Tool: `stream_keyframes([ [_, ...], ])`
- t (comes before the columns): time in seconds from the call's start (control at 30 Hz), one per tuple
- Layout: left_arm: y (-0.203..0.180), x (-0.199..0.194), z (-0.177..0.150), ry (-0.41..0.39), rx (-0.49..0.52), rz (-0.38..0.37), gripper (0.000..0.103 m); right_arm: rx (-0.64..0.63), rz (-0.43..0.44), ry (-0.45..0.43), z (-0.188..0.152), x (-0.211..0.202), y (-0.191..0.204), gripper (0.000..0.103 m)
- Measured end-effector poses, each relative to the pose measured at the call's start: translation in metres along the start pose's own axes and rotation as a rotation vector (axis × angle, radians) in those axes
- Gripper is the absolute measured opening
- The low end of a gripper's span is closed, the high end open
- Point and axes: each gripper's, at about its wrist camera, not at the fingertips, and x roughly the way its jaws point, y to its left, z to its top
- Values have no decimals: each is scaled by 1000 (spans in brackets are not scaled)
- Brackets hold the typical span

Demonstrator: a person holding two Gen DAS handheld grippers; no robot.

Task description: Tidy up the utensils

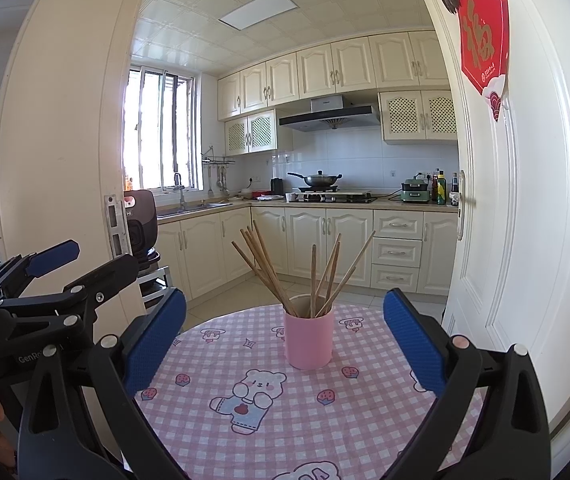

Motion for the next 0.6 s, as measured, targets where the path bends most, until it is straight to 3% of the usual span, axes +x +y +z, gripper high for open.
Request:
stream_keyframes([
  [0.6, 0, -1, 1, 1, 3, 3, 95, 5, 2, 5, -1, 0, 0, 95],
])
